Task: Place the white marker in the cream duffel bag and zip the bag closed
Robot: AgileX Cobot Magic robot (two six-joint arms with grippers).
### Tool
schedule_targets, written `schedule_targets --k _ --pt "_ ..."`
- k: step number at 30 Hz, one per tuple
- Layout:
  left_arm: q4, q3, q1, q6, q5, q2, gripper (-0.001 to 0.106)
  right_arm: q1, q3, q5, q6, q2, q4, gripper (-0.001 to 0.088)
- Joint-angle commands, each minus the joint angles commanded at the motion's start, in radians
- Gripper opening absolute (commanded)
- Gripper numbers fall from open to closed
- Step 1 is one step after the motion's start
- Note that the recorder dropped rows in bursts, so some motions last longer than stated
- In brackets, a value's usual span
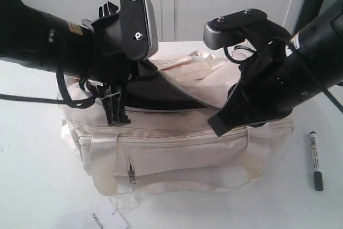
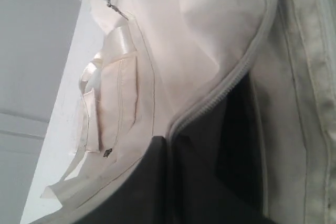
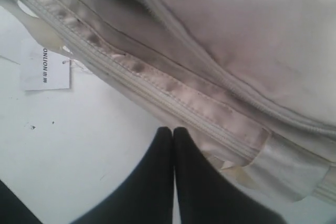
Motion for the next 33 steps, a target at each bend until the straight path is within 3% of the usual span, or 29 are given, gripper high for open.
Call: schedule_targets --k 5,10,21,26,33 --pt "-0.002 -0.047 0.068 -0.168 0.086 0.007 0.0 0.0 0.0 0.004 -0.184 -0.03 0.108 0.0" --pt "-0.032 -0.103 0.109 -0.171 0.217 0.036 0.0 0.0 0.0 -0.018 -0.311 -0.027 0.244 0.0" --pt "-0.187 -0.197 0.111 -0.175 0.201 0.107 0.0 0.0 0.002 -0.07 -0.315 0.016 0.318 0.0" --pt "-0.276 -0.246 0.146 -0.189 0.228 0.152 0.0 0.0 0.002 -0.155 -0.319 0.026 0.33 0.0001" --pt "-0.374 -0.278 0.208 -0.189 0.253 0.17 0.0 0.0 0.002 -0.17 -0.439 0.047 0.395 0.015"
